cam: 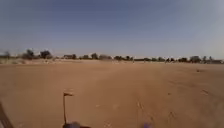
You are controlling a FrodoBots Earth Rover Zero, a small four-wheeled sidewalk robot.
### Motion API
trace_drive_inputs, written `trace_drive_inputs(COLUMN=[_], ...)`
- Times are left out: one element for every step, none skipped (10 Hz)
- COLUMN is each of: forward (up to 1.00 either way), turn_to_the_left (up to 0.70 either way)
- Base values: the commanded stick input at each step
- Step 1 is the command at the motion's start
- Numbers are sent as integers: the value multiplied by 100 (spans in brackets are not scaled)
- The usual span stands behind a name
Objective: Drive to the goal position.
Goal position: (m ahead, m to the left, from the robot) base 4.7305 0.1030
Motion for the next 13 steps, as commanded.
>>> trace_drive_inputs(forward=[50, 50, 50, 50, 50, 50, 50, 50, 50, 50, 50, 50, 50], turn_to_the_left=[0, 0, 0, 0, 0, 0, 0, 0, 0, 0, 0, 0, 0])
